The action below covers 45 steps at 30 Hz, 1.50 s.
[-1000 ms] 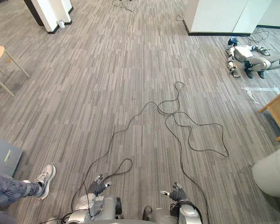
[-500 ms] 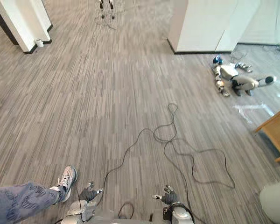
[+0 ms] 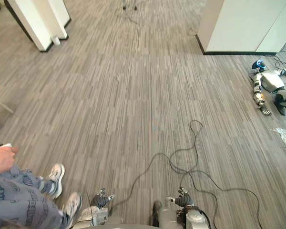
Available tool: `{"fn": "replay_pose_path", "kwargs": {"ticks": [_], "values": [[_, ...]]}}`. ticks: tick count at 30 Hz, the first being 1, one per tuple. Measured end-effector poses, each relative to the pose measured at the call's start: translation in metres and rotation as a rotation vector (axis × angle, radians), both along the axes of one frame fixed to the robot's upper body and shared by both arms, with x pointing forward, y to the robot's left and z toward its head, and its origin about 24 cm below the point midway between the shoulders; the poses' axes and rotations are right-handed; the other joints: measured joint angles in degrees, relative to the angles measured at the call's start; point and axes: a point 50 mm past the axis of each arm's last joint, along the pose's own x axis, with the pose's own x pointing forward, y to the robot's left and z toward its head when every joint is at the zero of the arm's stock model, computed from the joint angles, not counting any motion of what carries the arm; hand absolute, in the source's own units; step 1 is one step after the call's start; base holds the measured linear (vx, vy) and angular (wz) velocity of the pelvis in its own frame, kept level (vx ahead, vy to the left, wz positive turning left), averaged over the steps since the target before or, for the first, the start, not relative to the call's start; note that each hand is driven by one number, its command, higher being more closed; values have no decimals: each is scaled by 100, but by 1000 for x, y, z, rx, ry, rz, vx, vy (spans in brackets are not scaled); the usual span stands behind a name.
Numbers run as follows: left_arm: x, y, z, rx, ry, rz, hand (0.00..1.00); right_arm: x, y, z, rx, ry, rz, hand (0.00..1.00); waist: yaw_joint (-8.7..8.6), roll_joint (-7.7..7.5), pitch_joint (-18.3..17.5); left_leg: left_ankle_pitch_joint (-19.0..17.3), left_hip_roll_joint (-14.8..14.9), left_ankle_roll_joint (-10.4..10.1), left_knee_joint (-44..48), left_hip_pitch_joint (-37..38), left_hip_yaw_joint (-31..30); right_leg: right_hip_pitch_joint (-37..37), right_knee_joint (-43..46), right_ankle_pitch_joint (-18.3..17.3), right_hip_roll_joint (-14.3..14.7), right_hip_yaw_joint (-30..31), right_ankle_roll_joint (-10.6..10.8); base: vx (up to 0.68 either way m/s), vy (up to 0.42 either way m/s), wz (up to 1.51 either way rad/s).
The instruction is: Organize washtable
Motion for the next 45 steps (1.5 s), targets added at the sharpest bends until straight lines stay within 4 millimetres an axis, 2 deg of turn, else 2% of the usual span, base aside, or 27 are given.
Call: {"fn": "replay_pose_path", "kwargs": {"ticks": [2, 4, 6, 8, 9, 11, 13, 15, 16, 18, 20, 23, 25, 26, 27, 29, 30, 31, 32, 33, 34, 36, 37, 38, 41, 43, 45], "values": [[3, 2, 4, 6, -31, 6, 0, 0, 9, -1, 25, 1, -1, 0, 33, -75, -30, -246, 167, 221, -324, -652, 387, 490, -308, -163, -96, 45, 76, 467, 43, -12], [7, 3, 7, 11, -60, 7, 0, 0, 17, -2, 46, 3, -5, 0, 172, -96, -35, -354, 109, 324, -1605, -1102, 639, 768, -509, -300, -281, 170, 255, 412, 102, -31], [8, 5, 8, 11, -75, 12, 0, -3, 17, -3, 49, 13, -11, 0, 295, -93, -43, 45, -186, 144, -4236, -1209, 554, 1184, -727, -584, -576, 216, 511, 527, 208, -21], [6, 9, 7, 18, -69, 18, 0, -7, 18, -6, 51, 42, -9, 0, 320, -175, -114, 897, -330, 188, -4610, -1157, 564, 1405, -829, -759, -747, 265, 589, 590, 298, -4], [4, 13, 7, 25, -63, 25, 0, -10, 21, -9, 59, 63, -8, 0, 300, -279, -222, 1092, -540, 444, -4575, -1147, 653, 1447, -788, -781, -929, 263, 584, 729, 369, 2], [2, 21, 7, 45, -59, 31, 0, -12, 28, -10, 73, 71, -4, 0, 304, -485, -310, 846, -778, 840, -4261, -1214, 763, 1241, -226, -746, -1244, 380, 597, 622, 316, 10], [-1, 28, 5, 57, -36, 36, 0, -13, 28, -10, 84, 69, -25, 0, 280, -625, -304, 384, -1075, 1026, -4180, -741, 748, 677, 1704, -380, -1399, 740, 1026, 600, 331, 25], [-4, 30, 3, 62, -16, 35, 0, -14, 26, -9, 82, 62, -40, 0, 272, -682, -265, 128, -1283, 1061, -4415, -64, 621, -33, 3789, 11, -1424, 1048, 1089, 568, 303, 29], [-6, 29, 1, 58, 3, 36, 0, -14, 23, -8, 74, 46, -41, 0, 271, -664, -247, 0, -1372, 1099, -4643, 428, 536, -461, 4645, -126, -1399, 1022, 1026, 533, 256, 25], [-7, 27, 0, 50, 9, 35, 0, -10, 20, -4, 65, 12, -44, 0, 234, -565, -201, -170, -1395, 1147, -5029, 1069, 413, -1185, 5074, -449, -1277, 709, 893, 489, 196, 16], [-9, 25, -2, 45, 29, 30, 0, -5, 16, -1, 55, -21, -50, 0, 98, -553, -167, -387, -1314, 1175, -5266, 1626, 239, -1851, 4511, -903, -1058, 166, 723, 401, 104, 28], [-10, 18, -5, 32, 48, 10, 0, -5, 8, 0, 45, -33, -86, 0, -63, -537, -164, -613, -1202, 1118, -5512, 2081, 18, -2444, 2925, -768, -729, -405, 669, 565, 39, 40], [-9, 9, -6, 14, 55, -13, 0, -11, 2, -2, 54, -15, -141, 0, -189, -529, -152, -764, -1155, 904, -5841, 2492, -264, -2595, 833, 19, -431, -714, 511, 649, -17, 60], [-11, 8, -7, 10, 61, -14, 0, -9, 3, -2, 56, -20, -140, 0, -216, -518, -140, -804, -1134, 831, -5853, 2603, -360, -2577, 628, 235, -375, -736, 349, 731, -61, 80], [-14, 3, -9, -2, 81, -21, 0, -7, 4, -1, 55, -24, -136, 0, -344, -426, -138, -873, -1008, 707, -5719, 2764, -585, -2439, 659, 919, -275, -707, -109, 757, -81, 71], [-12, -2, -9, -9, 74, -31, 0, -3, -2, 1, 40, -35, -132, 0, -297, -228, -188, -892, -742, 555, -5116, 2687, -758, -2380, 1050, 912, -196, -835, -236, 776, -92, 47], [-9, -3, -7, -9, 65, -33, 0, -2, -4, 2, 33, -43, -128, 0, -307, -149, -145, -729, -775, 300, -4469, 2399, -748, -2294, 1167, 676, -172, -871, -182, 739, -134, 12], [-9, -7, -7, -24, 61, -20, 0, 1, -7, 4, 22, -55, -116, 0, -341, -43, -71, -254, -762, -58, -3175, 1939, -672, -2010, 1151, 394, -80, -897, -159, 853, -113, -16], [-9, -7, -6, -34, 53, 7, 0, 3, -12, 6, 2, -65, -100, 0, -280, 105, 30, 598, -634, -381, -1652, 1338, -580, -1548, 886, 211, 62, -726, -209, 683, -66, -41], [-8, -5, -6, -31, 46, 12, 0, 4, -14, 7, -7, -62, -91, 0, -230, 177, 50, 587, -519, -375, -980, 1044, -493, -1333, 788, 148, 173, -629, -223, 657, 30, -64], [-5, -3, -4, -23, 33, 14, 0, 2, -14, 5, -7, -47, -89, 0, -176, 236, 68, 428, -345, -128, -248, 693, -276, -974, 671, 17, 270, -491, -269, 621, 20, -62], [-1, 11, 1, 20, -5, 24, 0, -5, -4, 1, 8, -12, -58, 0, -10, -86, 123, 37, -94, 180, 104, -176, 107, -129, 295, -263, 236, -124, -248, 642, -7, -62], [0, 13, 3, 26, -21, 28, 0, -6, -2, 1, 11, -9, -50, 0, 7, -93, 103, -58, -57, 202, -36, -391, 167, 23, 188, -317, 219, -29, -221, 539, 21, -62], [1, 14, 5, 28, -38, 35, 0, -5, 0, 1, 16, -11, -48, 0, 30, -147, 107, -233, 12, 301, -508, -776, 229, 330, 22, -398, 180, 137, -133, 563, 84, -69], [4, 15, 8, 24, -68, 50, 0, -6, 4, 0, 32, -9, -61, 0, 210, -185, 100, -276, -163, 219, -2712, -1216, 215, 954, -349, -572, -152, 613, 111, 539, 160, -76], [5, 15, 9, 18, -82, 65, 0, -9, 6, -1, 35, 0, -58, 0, 316, -176, 68, -87, -238, -22, -4011, -1326, 135, 1216, -576, -773, -333, 822, 286, 550, 280, -79], [-2, 27, 8, 48, -64, 70, 0, -15, 15, -5, 54, 31, -45, 0, 300, -277, -124, 468, -292, 226, -3711, -1494, 274, 1492, -566, -1168, -598, 989, 414, 707, 440, -67]]}}
